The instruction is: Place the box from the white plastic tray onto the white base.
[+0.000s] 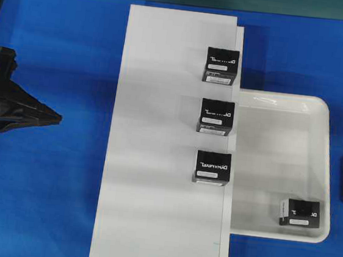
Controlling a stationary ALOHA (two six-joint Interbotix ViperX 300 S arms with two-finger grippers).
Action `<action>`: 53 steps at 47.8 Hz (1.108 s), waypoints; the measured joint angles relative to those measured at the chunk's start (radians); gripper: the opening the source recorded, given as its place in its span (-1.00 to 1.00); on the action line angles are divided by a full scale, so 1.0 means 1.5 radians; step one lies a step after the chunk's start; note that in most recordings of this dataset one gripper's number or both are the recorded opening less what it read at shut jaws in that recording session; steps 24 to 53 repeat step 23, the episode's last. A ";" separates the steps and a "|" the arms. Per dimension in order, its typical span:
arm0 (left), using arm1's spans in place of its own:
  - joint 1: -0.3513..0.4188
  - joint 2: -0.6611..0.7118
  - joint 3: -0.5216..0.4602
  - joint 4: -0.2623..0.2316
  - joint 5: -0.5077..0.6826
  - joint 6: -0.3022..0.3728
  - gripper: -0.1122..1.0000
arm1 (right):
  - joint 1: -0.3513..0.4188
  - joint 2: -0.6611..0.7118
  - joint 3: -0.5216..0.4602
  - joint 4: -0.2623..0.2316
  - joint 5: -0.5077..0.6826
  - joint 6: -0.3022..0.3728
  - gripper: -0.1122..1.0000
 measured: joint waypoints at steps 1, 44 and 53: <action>0.000 0.000 0.000 0.000 0.000 0.000 -0.93 | 0.000 0.000 0.000 0.000 -0.004 0.001 0.95; -0.005 -0.001 0.000 0.000 -0.001 0.015 -0.93 | 0.000 -0.001 0.001 0.000 -0.035 0.000 0.95; -0.005 -0.001 0.000 0.000 -0.001 0.015 -0.93 | 0.000 -0.001 0.001 0.000 -0.035 0.000 0.95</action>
